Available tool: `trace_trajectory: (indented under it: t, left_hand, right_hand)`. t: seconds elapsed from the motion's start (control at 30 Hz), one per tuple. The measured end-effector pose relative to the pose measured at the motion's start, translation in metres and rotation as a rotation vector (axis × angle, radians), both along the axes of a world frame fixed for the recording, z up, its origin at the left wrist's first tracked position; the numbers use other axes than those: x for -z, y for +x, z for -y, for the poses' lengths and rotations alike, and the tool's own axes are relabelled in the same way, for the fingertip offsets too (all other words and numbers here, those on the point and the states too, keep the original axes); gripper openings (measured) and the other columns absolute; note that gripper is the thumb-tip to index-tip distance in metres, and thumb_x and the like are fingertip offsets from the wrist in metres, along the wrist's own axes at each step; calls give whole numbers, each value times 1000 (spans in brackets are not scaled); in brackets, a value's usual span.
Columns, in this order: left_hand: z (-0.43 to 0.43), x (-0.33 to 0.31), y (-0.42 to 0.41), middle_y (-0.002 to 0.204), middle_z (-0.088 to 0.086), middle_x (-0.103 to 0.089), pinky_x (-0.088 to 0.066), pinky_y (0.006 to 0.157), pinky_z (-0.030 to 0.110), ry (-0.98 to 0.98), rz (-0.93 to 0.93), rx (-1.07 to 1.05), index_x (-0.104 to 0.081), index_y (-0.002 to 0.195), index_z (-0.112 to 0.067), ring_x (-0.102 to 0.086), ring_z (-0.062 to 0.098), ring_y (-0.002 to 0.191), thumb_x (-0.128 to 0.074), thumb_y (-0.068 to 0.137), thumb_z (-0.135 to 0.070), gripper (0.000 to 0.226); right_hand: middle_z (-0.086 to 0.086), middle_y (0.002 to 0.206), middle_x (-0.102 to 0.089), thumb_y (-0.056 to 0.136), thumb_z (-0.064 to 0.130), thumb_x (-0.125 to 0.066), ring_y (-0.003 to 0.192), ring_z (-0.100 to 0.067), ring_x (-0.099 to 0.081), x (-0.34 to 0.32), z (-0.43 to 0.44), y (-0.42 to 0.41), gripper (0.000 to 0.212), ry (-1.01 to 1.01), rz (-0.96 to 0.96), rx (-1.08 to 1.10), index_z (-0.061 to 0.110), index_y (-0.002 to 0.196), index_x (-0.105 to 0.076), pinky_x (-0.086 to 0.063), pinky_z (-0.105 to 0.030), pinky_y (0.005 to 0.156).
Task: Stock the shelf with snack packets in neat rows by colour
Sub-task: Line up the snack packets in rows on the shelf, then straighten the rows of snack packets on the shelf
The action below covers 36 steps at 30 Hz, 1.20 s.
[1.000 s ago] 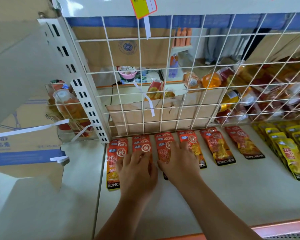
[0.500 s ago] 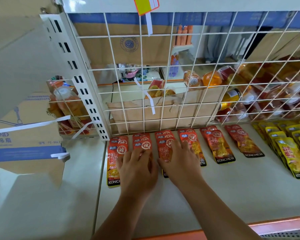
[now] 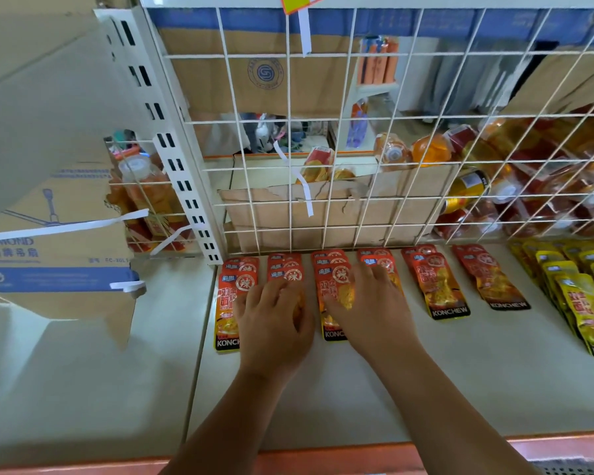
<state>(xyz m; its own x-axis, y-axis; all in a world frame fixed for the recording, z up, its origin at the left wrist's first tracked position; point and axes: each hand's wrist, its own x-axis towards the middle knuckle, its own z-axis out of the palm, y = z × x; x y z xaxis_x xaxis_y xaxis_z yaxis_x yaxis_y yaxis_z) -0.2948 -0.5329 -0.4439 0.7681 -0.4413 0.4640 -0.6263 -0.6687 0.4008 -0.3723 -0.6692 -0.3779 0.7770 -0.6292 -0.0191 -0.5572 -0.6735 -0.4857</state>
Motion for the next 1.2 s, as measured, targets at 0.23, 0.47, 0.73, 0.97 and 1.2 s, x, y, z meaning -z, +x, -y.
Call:
trace_trajectory:
  t: [0.23,0.47,0.73,0.97,1.2]
  left_hand:
    - [1,-27,-22,126,-2,-66,-39,100,44,-69,-2,-54,-66,125,-25,-56,27,117,-60,91,-40,38]
    - [9,-144,-48,125,-1,-63,-43,98,45,-228,232,-76,-67,127,-21,-58,26,116,-62,84,-33,45]
    - [-16,-323,-69,126,6,-65,-40,101,37,-323,624,-151,-68,127,-14,-55,25,116,-60,86,-32,45]
    - [-94,-441,-74,128,-1,-65,-45,100,35,-233,550,-409,-63,132,-29,-57,21,118,-58,92,-43,43]
    - [-206,-454,-39,112,-9,-63,-41,89,27,-31,250,-390,-68,123,-30,-59,13,104,-69,93,-36,30]
  right_hand:
    - [1,107,-57,86,44,-67,95,-19,-55,-26,9,-7,37,-49,169,-209,24,115,-57,-35,-28,77]
    - [14,107,-51,86,33,-71,100,-12,-56,-104,15,-21,36,15,481,-420,28,119,-60,-50,-35,85]
    - [11,107,-57,87,34,-73,96,-13,-57,-260,0,-29,30,-19,815,-600,28,114,-60,-45,-31,82]
    - [13,105,-57,91,36,-68,90,-11,-56,-345,-43,-16,23,-33,853,-790,40,106,-52,-38,-28,68]
    - [6,103,-58,87,36,-69,86,-17,-55,-377,-104,27,20,-166,801,-919,30,104,-60,-44,-32,77]
